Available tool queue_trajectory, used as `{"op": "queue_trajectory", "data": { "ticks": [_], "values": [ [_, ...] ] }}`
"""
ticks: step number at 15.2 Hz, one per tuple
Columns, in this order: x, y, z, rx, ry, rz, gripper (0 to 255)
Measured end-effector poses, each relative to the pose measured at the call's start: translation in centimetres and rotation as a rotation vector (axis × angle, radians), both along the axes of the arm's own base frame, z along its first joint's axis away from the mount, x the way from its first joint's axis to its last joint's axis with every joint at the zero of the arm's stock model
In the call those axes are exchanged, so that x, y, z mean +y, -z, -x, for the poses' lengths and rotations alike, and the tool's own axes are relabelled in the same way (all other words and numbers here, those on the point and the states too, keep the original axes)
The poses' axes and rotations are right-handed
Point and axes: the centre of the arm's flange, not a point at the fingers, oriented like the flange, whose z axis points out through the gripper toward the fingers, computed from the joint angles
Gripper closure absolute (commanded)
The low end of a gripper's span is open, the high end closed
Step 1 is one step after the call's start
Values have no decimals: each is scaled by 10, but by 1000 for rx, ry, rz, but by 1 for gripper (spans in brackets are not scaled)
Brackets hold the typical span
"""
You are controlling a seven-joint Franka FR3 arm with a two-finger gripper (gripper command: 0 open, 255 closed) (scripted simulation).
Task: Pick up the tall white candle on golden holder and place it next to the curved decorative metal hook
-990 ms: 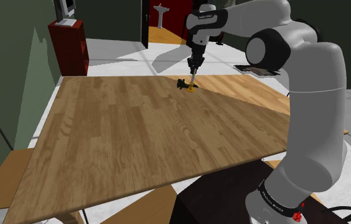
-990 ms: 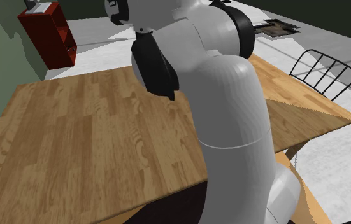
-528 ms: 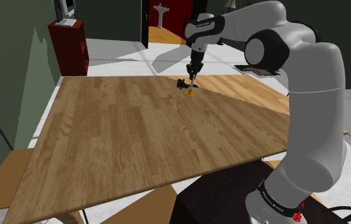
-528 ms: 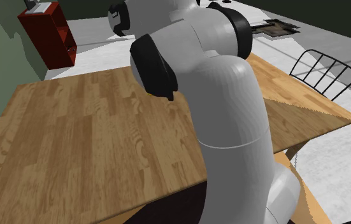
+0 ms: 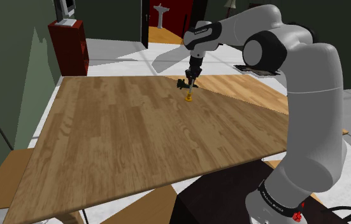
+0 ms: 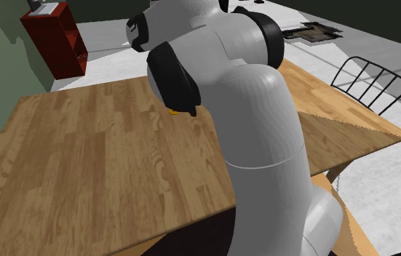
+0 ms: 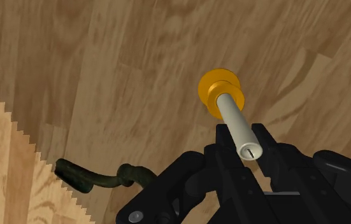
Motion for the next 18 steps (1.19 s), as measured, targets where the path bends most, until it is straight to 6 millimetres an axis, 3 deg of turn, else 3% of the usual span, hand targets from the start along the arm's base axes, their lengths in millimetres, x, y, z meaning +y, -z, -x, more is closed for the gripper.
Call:
{"op": "queue_trajectory", "data": {
  "ticks": [4, 5, 11, 15, 18],
  "values": [
    [0, 1, 0, 0, 0, 0, 255],
    [0, 1, 0, 0, 0, 0, 0],
    [0, 0, 0, 0, 0, 0, 0],
    [2, -37, -1, -1, 0, 0, 0],
    [-1, -48, 0, -1, 0, 0, 0]
  ]
}}
